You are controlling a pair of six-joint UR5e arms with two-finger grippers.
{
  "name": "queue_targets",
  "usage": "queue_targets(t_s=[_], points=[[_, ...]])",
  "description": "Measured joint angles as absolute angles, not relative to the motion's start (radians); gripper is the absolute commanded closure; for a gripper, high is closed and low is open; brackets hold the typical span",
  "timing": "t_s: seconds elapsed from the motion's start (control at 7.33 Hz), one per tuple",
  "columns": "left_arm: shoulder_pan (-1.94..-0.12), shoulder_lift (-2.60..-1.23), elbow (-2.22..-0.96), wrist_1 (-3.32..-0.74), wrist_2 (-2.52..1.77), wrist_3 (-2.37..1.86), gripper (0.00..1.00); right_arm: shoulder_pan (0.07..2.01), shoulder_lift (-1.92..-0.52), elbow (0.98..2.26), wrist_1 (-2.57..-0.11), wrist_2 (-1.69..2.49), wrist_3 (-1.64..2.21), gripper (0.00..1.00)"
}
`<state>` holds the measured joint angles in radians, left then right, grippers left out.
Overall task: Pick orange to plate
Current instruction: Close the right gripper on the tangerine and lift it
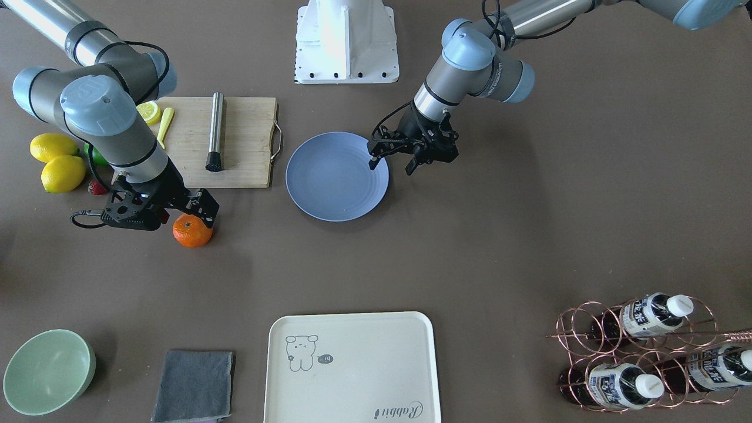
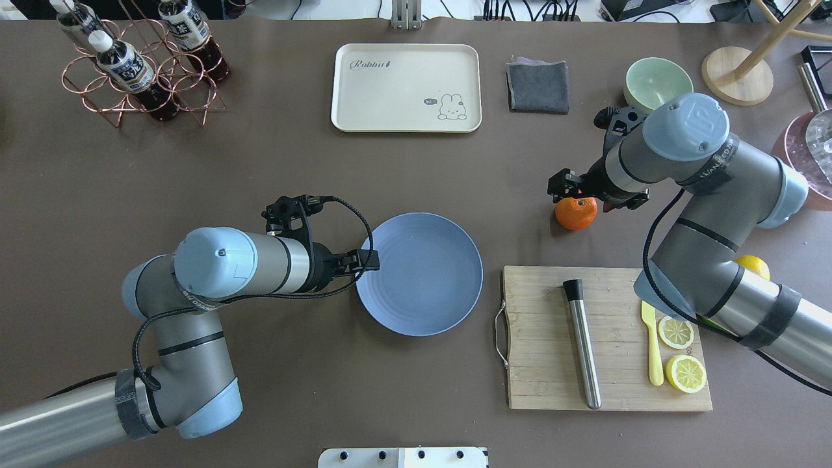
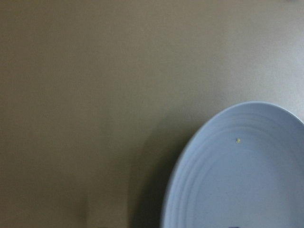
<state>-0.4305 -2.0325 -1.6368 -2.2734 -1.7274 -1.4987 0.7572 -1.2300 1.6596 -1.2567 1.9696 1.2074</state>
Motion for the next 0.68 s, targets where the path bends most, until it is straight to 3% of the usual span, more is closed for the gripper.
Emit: queue_targets(t_s=[0.41,0.55,0.68], points=[[-0.440,-2.033,-1.637,-2.275,-1.727,-1.497,0.02,0.735,-1.195,1.592,-1.254,1.933,1.204,0.03],[-0.441,-2.033,-1.637,-2.275,-1.727,-1.497,0.02,0.730,-1.181,1.571,-1.250,1.926,1.203,0.74],[-0.442,-2.033,-1.637,-2.276,-1.727,-1.497,0.02,0.729,-1.175,1.564,-1.247,1.925,1.202,0.99]])
